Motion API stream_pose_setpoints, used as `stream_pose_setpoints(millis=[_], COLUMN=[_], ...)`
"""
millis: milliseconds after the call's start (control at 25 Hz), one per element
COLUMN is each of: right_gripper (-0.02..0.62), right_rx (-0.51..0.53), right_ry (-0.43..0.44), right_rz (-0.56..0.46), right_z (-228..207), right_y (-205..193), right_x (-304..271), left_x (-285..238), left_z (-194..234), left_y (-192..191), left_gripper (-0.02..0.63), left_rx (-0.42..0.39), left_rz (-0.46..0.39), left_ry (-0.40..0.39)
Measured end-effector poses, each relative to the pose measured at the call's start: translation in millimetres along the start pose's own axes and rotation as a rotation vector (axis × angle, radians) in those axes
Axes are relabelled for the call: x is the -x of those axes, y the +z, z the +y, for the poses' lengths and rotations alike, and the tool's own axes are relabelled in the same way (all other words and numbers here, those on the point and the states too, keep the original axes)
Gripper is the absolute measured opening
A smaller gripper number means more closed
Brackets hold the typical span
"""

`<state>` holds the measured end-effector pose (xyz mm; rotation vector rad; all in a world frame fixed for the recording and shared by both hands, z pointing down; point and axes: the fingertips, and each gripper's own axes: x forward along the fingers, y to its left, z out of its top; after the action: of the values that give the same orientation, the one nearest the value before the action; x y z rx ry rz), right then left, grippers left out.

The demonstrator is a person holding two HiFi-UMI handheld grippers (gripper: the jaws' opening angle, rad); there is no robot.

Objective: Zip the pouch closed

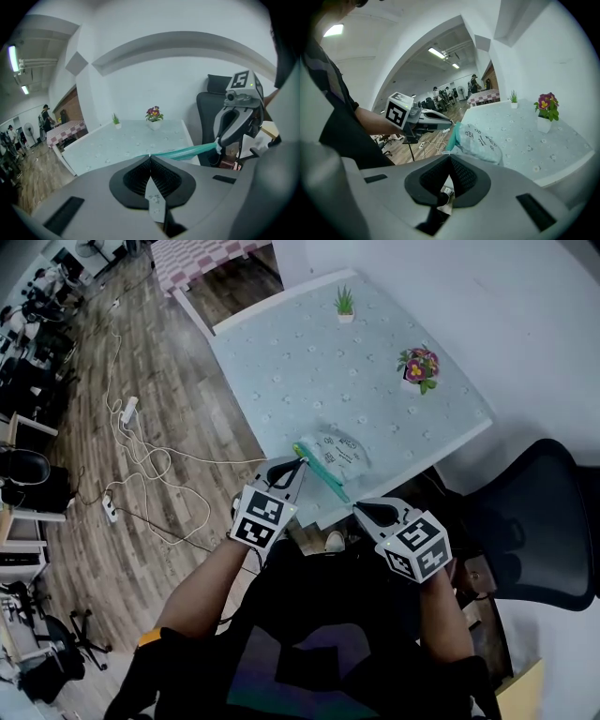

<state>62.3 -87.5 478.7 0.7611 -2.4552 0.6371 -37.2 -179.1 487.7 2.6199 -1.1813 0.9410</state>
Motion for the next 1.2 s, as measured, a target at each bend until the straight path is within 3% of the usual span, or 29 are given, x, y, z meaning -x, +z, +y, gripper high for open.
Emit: stream_pose_setpoints(millis=[200,720,920,1080,1200], right_gripper=[0.018,0.021,0.025,0.05,0.049], right_rx=[-0.038,-0.074,-0.05,0.017,0.055], right_ry=[-0.029,-0.144,-0.157,-0.205,-0.252], right_rz=[0.015,0.128,0.128,0.091,0.024], right_z=[-6.9,-26.2,-27.3,-29.2,-29.9], right_y=[-10.8,-39.9,-32.8,-11.3,14.6], right_x=[1.3,-20.4,-21.1,-12.0,-0.9], left_x=[-12.7,-11.7,-1.0,16.3,30.2], left_z=[24.6,-1.8,-9.5,-4.7,-1.1], left_y=[-20.4,-60.5,-59.1,-44.7,-18.1], left_gripper=[0.012,0.012,0.014,0.014,0.014], left_rx=[0.042,0.23,0.318,0.41,0.412], left_rz=[0.063,0.116,0.088,0.021,-0.049], left_ry=[0.021,-0.036,-0.071,-0.022,0.015])
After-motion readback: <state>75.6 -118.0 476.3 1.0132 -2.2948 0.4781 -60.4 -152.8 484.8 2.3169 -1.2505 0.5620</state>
